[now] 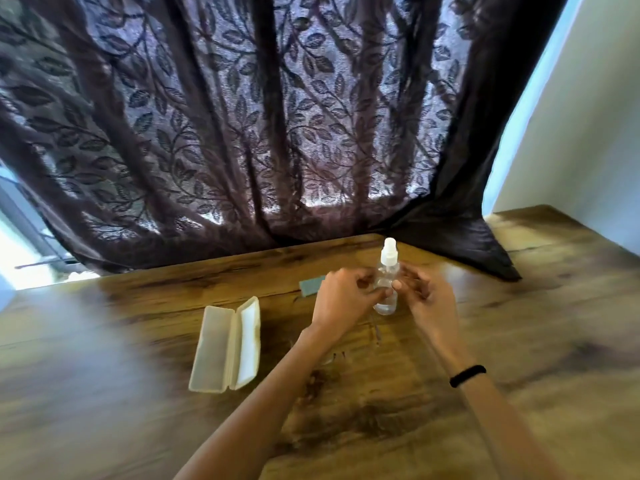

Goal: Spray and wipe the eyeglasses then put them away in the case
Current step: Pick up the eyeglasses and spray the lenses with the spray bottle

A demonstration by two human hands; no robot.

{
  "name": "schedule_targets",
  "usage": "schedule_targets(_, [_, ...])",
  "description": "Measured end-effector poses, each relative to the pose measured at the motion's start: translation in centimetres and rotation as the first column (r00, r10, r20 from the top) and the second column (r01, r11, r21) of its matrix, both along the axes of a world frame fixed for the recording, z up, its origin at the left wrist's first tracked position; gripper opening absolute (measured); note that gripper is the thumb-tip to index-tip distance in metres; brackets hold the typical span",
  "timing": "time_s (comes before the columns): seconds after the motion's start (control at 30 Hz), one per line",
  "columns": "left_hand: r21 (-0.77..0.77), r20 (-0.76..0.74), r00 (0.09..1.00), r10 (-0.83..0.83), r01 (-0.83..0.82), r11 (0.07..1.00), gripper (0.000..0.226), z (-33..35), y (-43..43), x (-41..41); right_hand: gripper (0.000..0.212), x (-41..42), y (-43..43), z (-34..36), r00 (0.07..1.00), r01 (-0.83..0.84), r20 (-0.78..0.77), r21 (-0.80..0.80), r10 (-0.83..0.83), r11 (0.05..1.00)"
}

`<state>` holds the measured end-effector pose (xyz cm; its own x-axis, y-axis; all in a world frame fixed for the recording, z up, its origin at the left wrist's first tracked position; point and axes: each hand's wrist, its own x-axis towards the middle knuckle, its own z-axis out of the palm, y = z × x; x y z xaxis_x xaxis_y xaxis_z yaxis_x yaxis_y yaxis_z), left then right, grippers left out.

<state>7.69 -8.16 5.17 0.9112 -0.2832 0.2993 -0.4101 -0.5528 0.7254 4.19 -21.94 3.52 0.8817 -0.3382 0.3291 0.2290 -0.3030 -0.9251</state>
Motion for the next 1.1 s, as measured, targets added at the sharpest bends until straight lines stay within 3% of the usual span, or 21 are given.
schedule_targets(0.33, [0.152, -0.105, 0.991, -0.084, 0.099, 0.983, 0.038, -2.4, -2.6, -1.5, 0.035, -3.1, -2.1, -2.8, 0.988, 0.076, -0.137, -0.01, -0.076, 0.997])
schedule_targets(0.67, [0.236, -0.081, 0.994, -0.079, 0.096, 0.967, 0.05, -2.5, -1.4, -2.6, 0.032, -4.7, -1.5, -2.8, 0.983, 0.146, -0.122, 0.061, -0.138, 0.987])
schedule_targets(0.77, [0.289, -0.019, 1.0, -0.024, 0.029, 0.957, 0.043, -2.2, 1.3, -2.7, 0.026, -6.1, -0.6, -2.6, 0.971, 0.232, 0.081, -0.084, -0.226, 0.969])
schedule_targets(0.87, [0.339, 0.1, 0.994, 0.039, -0.07, 0.938, 0.028, -1.9, 4.5, -2.8, 0.026, -6.5, 1.0, -2.5, 0.977, 0.148, 0.192, -0.304, -0.091, 0.941])
schedule_targets(1.0, [0.499, 0.24, 0.97, 0.041, -0.16, 0.852, 0.027, -1.7, 8.0, -2.9, 0.031, -5.1, 3.4, -2.8, 1.0, 0.006, 0.019, -0.556, 0.005, 0.831])
schedule_targets(1.1, [0.618, 0.251, 0.968, -0.007, -0.155, 0.771, 0.025, -2.1, 9.4, -3.0, 0.034, -4.1, 4.5, -3.4, 0.992, -0.073, -0.128, -0.634, -0.011, 0.77])
